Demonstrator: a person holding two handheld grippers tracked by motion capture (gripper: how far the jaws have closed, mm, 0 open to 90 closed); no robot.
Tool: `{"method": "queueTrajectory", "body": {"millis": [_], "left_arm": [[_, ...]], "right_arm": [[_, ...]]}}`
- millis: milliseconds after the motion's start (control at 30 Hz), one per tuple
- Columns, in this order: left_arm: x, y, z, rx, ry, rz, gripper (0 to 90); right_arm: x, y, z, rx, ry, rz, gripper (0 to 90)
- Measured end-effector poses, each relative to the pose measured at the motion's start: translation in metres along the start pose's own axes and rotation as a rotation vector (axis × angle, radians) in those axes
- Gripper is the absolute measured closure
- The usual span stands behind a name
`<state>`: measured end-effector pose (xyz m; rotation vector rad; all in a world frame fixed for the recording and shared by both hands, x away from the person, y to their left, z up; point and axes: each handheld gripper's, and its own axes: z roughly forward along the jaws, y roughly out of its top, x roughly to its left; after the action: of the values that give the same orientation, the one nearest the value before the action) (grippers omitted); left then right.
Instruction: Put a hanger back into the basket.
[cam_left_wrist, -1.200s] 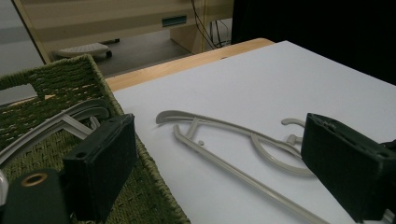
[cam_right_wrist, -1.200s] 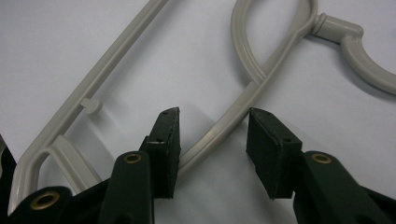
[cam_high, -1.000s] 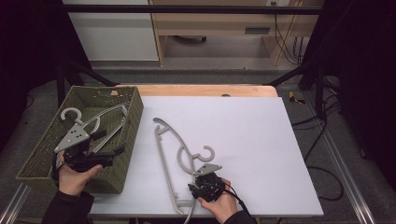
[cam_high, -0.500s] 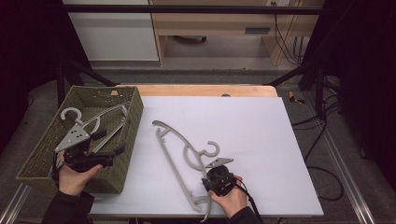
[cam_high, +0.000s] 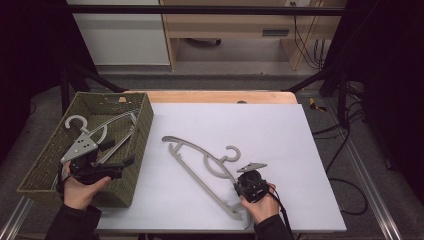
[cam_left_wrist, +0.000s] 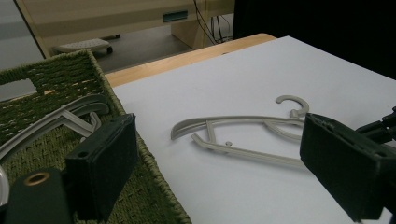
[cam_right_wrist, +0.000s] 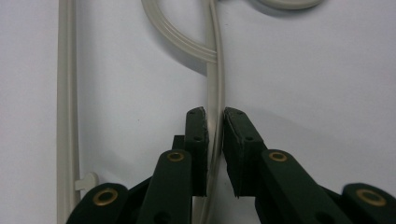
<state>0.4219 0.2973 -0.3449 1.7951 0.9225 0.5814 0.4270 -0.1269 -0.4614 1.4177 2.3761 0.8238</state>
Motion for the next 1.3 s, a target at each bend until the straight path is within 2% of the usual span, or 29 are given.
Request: {"method": "queueTrajectory", "body": {"millis": [100,167,200,267,433,467,500,567,600,700,767,833,867,967,1000,1033,1200,1267,1300], "left_arm": [[0.0,0.0,0.0,0.0,0.0,0.0,11.2],[0.0,0.0,0.0,0.0,0.0,0.001,11.3],[-0.001,0.0,0.0,0.002,-0.001,0.002,11.3],[-0.001,0.0,0.0,0.003,0.0,0.005,11.3],[-0.001,0.0,0.001,0.005,-0.005,0.005,11.3],[-0.001,0.0,0.001,0.005,-0.006,0.005,11.3],[-0.001,0.0,0.001,0.006,-0.006,0.006,11.4],[-0.001,0.0,0.001,0.008,-0.004,0.009,11.4],[-0.002,0.0,0.002,0.007,-0.004,0.007,11.4],[-0.002,0.0,0.002,0.012,-0.005,0.011,11.4],[-0.002,0.0,0.002,0.012,-0.007,0.012,11.4],[-0.002,0.0,0.002,0.012,-0.007,0.011,11.4],[-0.002,0.0,0.002,0.012,-0.008,0.011,11.4],[-0.003,0.0,0.002,0.013,-0.008,0.013,11.4],[-0.003,0.0,0.002,0.013,-0.009,0.015,11.4],[-0.004,0.0,0.003,0.016,-0.011,0.017,11.4],[-0.004,0.001,0.002,0.016,-0.014,0.02,11.3],[-0.004,0.001,0.002,0.016,-0.015,0.022,11.4],[-0.005,0.001,0.002,0.016,-0.016,0.023,11.4]], "right_arm": [[0.002,0.0,0.002,0.007,-0.021,-0.019,74.3],[0.004,-0.001,0.005,0.004,-0.028,-0.025,75.3],[0.005,-0.001,0.005,0.006,-0.034,-0.033,78.8],[0.005,-0.001,0.005,0.007,-0.033,-0.021,79.1],[-0.003,0.0,0.003,0.021,-0.032,-0.026,81.7],[-0.006,0.0,0.002,0.025,-0.021,-0.028,81.8],[-0.013,-0.001,0.001,0.029,0.024,-0.023,81.7],[-0.015,-0.001,0.002,0.026,0.028,-0.022,81.6],[-0.014,0.0,0.001,0.028,0.048,0.007,80.8],[-0.015,-0.001,0.0,0.035,0.034,0.005,79.3],[-0.016,-0.001,0.0,0.047,0.047,0.007,76.9],[-0.015,-0.002,0.001,0.033,0.054,-0.012,78.2],[-0.014,-0.002,0.001,0.041,0.027,-0.027,79.5],[-0.013,-0.002,0.001,0.047,0.007,-0.049,81.6],[-0.011,-0.001,0.001,0.052,0.004,-0.011,81.8],[-0.013,-0.001,0.001,0.053,0.013,-0.03,81.9],[-0.016,0.001,-0.001,0.063,0.029,-0.002,82.3],[-0.021,0.001,-0.005,0.038,0.053,-0.024,82.3],[-0.022,0.002,-0.006,0.028,0.063,-0.012,82.4]]}}
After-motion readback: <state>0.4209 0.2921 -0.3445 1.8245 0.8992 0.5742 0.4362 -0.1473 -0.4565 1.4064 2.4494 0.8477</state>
